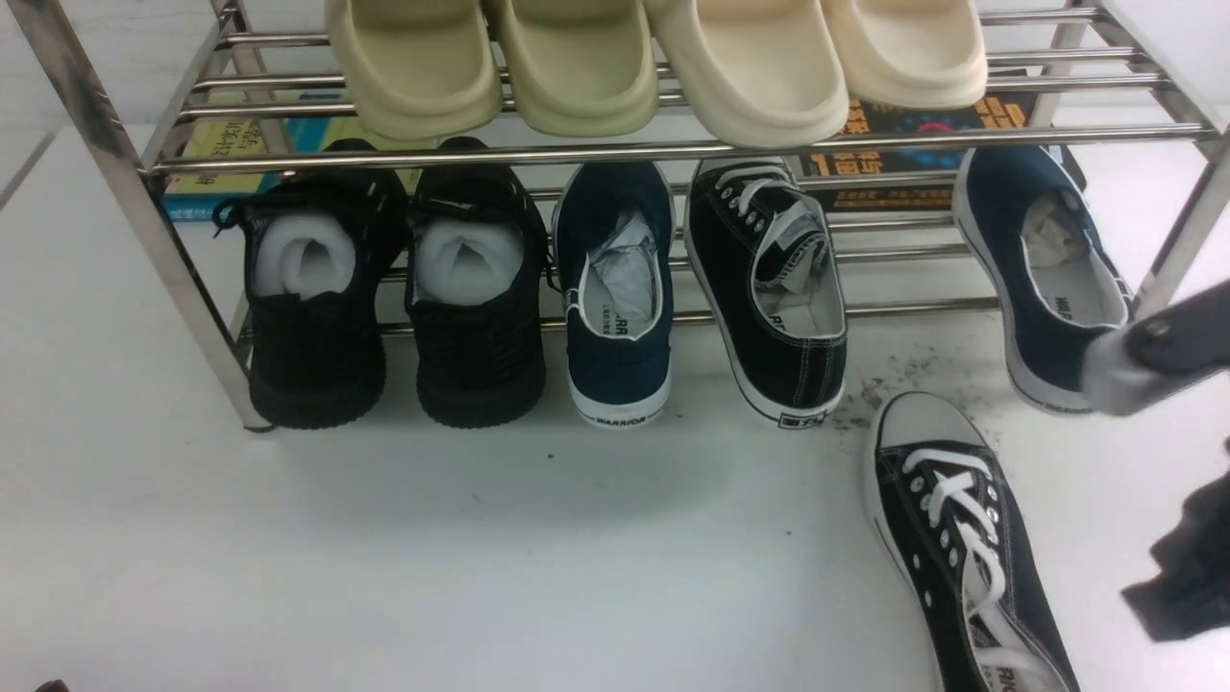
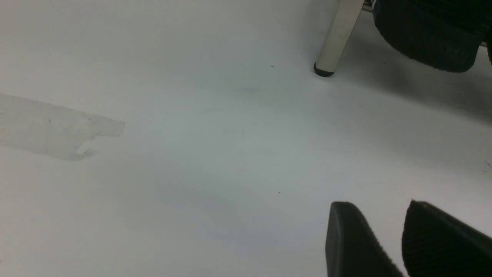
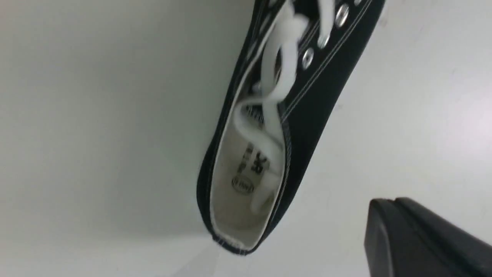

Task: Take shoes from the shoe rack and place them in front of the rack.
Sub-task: Use the left arm to clamp a shoe on the right side of the shoe rack

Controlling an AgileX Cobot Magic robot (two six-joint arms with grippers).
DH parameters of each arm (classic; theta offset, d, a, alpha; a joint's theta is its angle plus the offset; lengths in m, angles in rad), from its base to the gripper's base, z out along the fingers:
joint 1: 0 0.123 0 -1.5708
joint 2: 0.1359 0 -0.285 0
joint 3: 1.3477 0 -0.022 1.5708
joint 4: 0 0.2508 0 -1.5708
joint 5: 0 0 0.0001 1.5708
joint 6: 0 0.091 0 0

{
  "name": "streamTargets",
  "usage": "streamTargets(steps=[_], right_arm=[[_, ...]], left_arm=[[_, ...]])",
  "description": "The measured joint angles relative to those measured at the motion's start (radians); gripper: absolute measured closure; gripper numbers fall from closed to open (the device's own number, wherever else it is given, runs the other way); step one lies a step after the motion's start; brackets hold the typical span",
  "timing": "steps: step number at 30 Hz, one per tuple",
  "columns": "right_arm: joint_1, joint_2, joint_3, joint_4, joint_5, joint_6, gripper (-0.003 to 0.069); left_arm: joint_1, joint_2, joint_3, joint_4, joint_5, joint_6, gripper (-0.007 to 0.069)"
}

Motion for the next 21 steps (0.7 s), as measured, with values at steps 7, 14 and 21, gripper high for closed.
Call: streamTargets(steps=[7,14,21], right_arm=[[0.000,-0.352,0.054,-0.102,-0.234,0.003,0.0673],[0.000,-0.672,0.296,-0.156,-0.517,0.020,0.0665],[0.000,-0.836,0.433,-0.159,-0.575,0.045,0.0659]], left_arm=[[0.000,0.000,0.000,0.000,0.000,0.000,0.0385],[0.000,0.000,0.000,0.000,0.000,0.000,0.0385],[0.000,0.000,0.000,0.016,-0.001,0.000,0.0385]])
